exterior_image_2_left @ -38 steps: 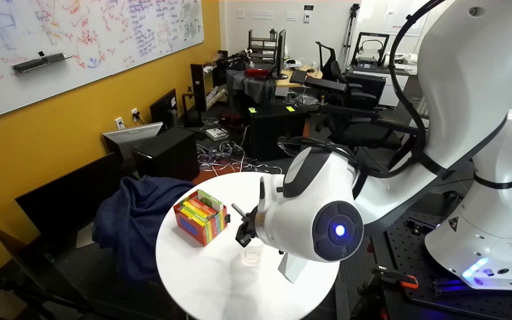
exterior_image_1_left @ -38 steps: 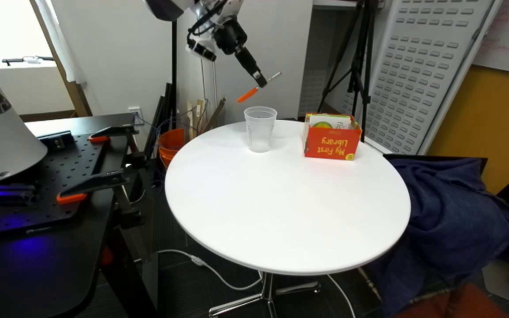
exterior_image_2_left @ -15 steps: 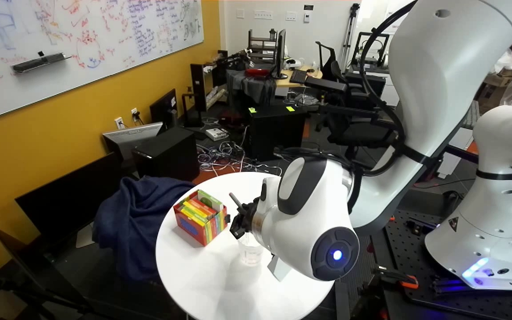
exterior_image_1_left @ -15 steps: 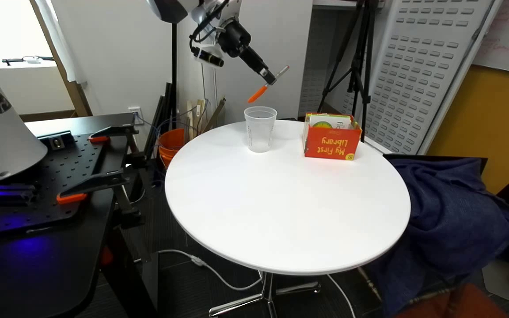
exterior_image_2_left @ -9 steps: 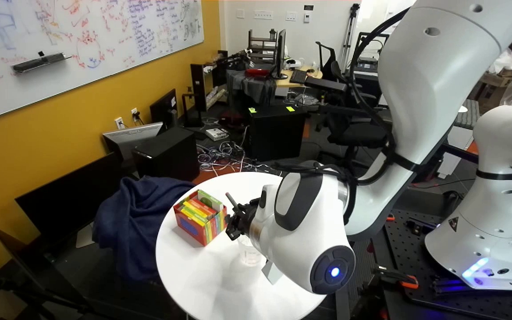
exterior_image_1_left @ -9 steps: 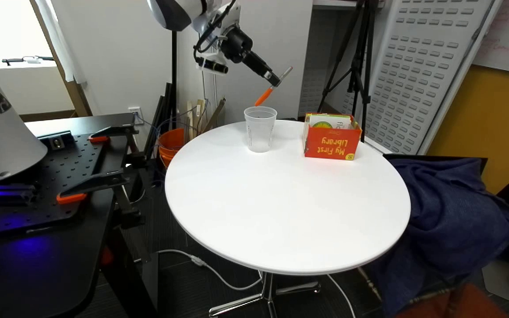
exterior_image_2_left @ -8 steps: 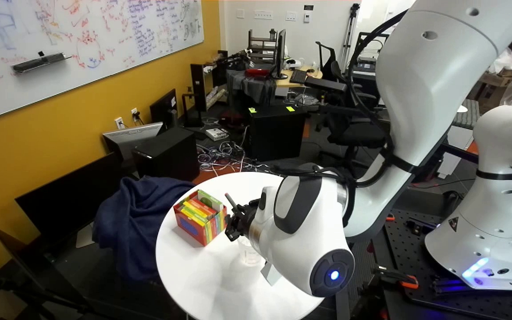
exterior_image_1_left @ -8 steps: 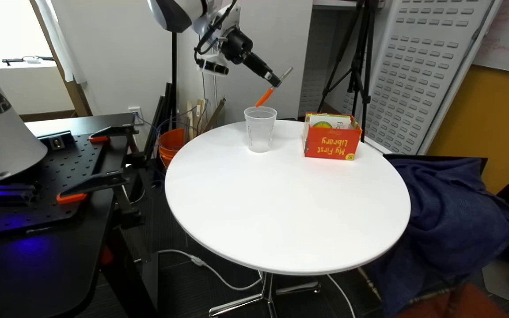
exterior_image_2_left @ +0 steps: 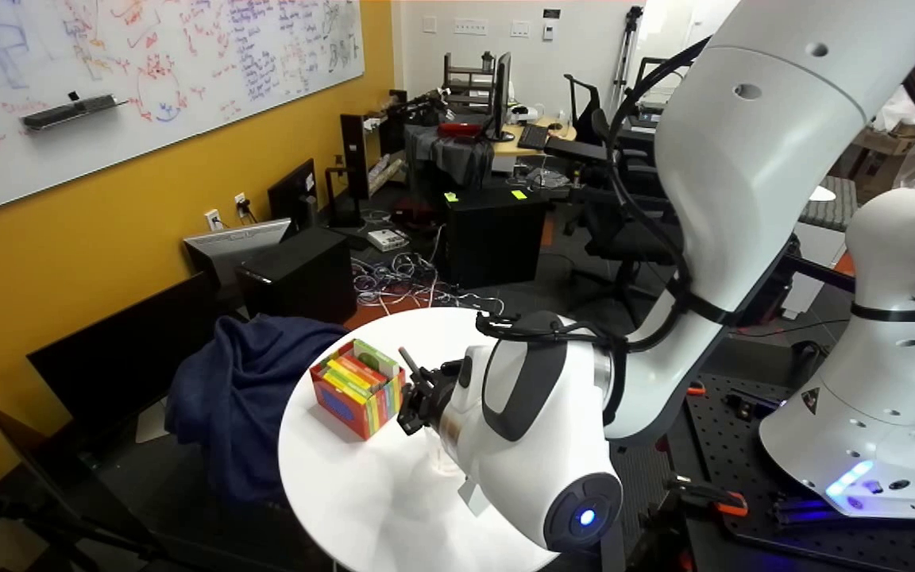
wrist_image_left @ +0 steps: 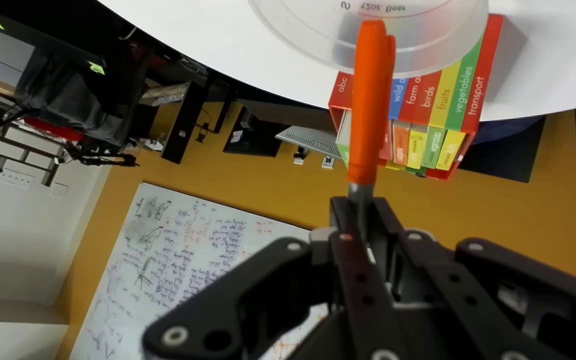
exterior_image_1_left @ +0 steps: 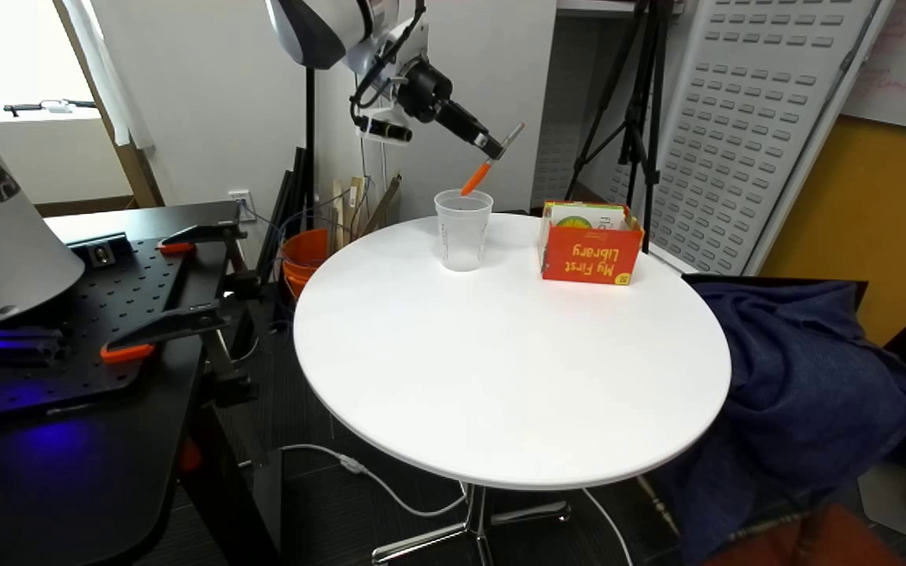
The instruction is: Slide the colourless container from the right to the left, then put the marker in the container
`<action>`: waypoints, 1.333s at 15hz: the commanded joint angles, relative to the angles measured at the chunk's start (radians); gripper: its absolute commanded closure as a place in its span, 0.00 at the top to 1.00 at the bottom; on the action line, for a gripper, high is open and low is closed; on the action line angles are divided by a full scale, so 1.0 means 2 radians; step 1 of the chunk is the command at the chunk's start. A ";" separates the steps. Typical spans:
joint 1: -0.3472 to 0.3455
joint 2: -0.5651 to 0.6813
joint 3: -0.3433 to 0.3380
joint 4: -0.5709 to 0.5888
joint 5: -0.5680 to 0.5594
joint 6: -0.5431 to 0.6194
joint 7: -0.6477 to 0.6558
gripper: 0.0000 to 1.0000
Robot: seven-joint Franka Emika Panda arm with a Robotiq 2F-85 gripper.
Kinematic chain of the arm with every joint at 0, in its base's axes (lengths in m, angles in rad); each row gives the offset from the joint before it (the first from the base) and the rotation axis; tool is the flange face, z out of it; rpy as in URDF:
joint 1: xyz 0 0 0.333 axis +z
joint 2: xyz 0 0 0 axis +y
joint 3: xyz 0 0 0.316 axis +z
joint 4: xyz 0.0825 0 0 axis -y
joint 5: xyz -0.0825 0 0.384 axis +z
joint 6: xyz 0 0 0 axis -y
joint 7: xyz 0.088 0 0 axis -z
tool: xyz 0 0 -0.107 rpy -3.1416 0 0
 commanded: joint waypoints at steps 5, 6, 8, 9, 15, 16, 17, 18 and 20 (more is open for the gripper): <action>-0.014 0.001 0.022 0.008 0.005 -0.036 0.005 0.52; -0.015 0.001 0.022 0.008 0.005 -0.038 0.006 0.59; -0.016 0.001 0.022 0.010 0.005 -0.038 0.005 0.75; -0.017 0.001 0.022 0.010 0.004 -0.040 0.006 0.83; -0.019 0.001 0.022 0.014 0.002 -0.039 0.005 1.00; -0.019 0.001 0.022 0.014 0.005 -0.040 0.004 1.00; -0.019 0.001 0.022 0.014 0.005 -0.040 0.003 1.00; -0.019 0.000 0.022 0.014 0.005 -0.040 0.003 1.00; -0.019 -0.001 0.023 0.014 0.006 -0.041 0.002 1.00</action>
